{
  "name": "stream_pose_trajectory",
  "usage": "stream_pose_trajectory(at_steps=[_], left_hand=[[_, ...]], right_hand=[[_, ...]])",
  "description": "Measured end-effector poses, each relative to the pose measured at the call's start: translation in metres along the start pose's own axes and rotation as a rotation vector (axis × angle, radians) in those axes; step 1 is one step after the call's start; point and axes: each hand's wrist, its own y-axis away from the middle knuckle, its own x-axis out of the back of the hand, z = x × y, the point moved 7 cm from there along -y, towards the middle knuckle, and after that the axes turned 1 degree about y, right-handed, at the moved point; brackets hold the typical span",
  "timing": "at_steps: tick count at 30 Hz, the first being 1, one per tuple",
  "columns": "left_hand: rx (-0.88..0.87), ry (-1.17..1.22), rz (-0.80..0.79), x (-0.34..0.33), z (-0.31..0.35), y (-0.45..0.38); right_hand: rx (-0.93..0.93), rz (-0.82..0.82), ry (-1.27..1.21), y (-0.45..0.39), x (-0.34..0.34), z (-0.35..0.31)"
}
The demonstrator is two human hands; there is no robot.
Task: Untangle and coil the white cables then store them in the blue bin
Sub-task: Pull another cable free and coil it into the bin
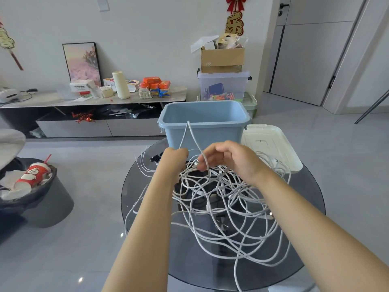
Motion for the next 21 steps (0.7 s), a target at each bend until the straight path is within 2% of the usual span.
stream_pose_trajectory(at_steps=[2, 4, 6, 9, 11, 13, 15, 18, 19, 21], left_hand=[[-0.01, -0.038, 0.01, 0.002, -0.001, -0.002], [-0.004, -0.01, -0.002, 0.001, -0.003, -0.005], [0.025, 0.104, -0.068, -0.002, -0.005, -0.008], [0.097, 0.334, -0.341, -0.006, -0.005, 0.002], [0.116, 0.564, -0.554, -0.008, 0.005, 0.017], [0.12, 0.885, -0.658, -0.005, 0.017, 0.024], [0.127, 1.21, -0.658, -0.002, 0.027, 0.023], [0.069, 1.492, -0.5, 0.004, 0.029, 0.009], [0.013, 1.486, -0.434, 0.006, 0.028, 0.004], [-0.176, 1.27, -0.312, 0.008, 0.028, 0.0]], right_hand=[[-0.036, -0.13, -0.101, 0.001, -0.008, 0.002], [-0.041, -0.097, -0.139, -0.001, -0.007, 0.003], [-0.025, 0.085, -0.175, -0.004, 0.009, 0.006], [-0.064, 0.426, -0.13, -0.001, 0.044, 0.016], [-0.11, 0.608, -0.006, 0.004, 0.06, 0.025], [-0.114, 0.693, 0.195, 0.007, 0.066, 0.027], [-0.104, 0.669, 0.414, 0.005, 0.059, 0.026], [-0.17, 0.496, 0.727, -0.001, 0.038, 0.025], [-0.199, 0.414, 0.818, -0.003, 0.029, 0.024], [-0.213, 0.271, 0.897, -0.007, 0.012, 0.02]])
